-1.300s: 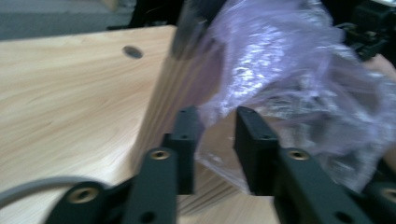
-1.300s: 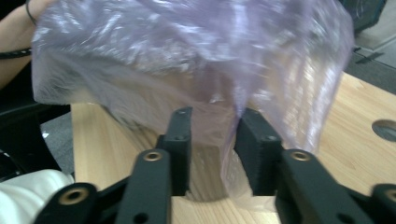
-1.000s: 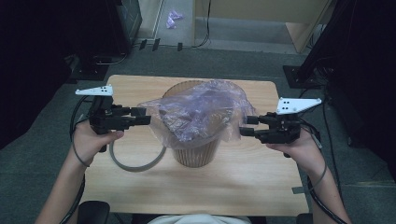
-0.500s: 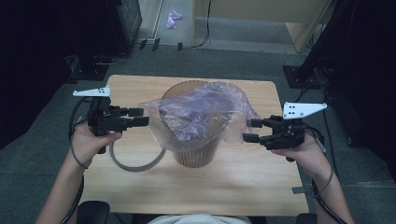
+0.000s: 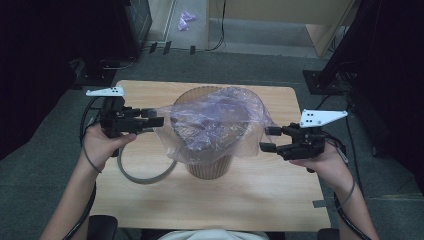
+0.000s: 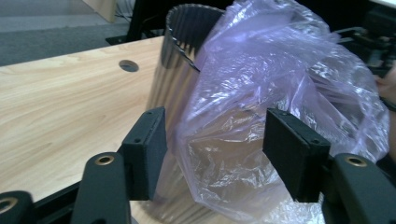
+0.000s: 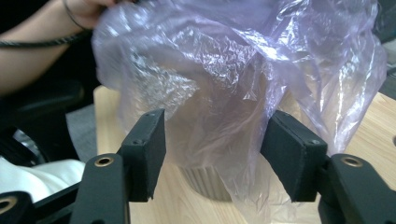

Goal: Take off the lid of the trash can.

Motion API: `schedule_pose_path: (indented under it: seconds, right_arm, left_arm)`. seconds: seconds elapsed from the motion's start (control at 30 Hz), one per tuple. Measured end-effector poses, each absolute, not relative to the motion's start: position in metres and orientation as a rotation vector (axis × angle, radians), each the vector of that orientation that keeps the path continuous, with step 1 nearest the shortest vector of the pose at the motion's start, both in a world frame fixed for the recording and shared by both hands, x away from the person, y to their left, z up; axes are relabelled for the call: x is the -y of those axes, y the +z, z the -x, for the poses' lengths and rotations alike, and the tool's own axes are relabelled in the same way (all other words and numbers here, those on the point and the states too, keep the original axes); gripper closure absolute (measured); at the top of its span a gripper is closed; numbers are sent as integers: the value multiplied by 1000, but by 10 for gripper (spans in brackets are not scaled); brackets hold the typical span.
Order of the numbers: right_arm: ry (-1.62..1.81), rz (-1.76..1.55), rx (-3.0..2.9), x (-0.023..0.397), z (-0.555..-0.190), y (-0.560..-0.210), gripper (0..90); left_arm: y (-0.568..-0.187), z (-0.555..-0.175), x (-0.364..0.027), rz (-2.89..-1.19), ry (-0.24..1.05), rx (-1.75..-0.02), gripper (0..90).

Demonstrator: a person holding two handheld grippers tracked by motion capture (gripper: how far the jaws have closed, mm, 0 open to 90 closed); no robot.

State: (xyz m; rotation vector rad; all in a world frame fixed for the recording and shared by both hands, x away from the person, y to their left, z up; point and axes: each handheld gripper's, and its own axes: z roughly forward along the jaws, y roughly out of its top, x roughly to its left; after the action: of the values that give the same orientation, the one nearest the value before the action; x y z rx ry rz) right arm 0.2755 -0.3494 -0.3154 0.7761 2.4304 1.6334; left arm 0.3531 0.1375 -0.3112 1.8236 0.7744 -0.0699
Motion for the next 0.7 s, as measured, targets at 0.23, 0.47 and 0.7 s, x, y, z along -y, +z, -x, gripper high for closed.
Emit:
schedule_pose_path:
  seconds: [0.23, 0.47, 0.7]
  right_arm:
    - [1693, -742, -2444, 356, -262, -306, 445]
    - [1649, -807, -2435, 371, -260, -314, 421]
    - [1764, -778, -2316, 382, -250, -293, 433]
  left_arm:
    - [-296, -345, -144, -1800, -89, -730, 382]
    - [-292, -342, -152, -1816, -80, -745, 388]
    - [-276, -344, -148, -1804, -55, -713, 376]
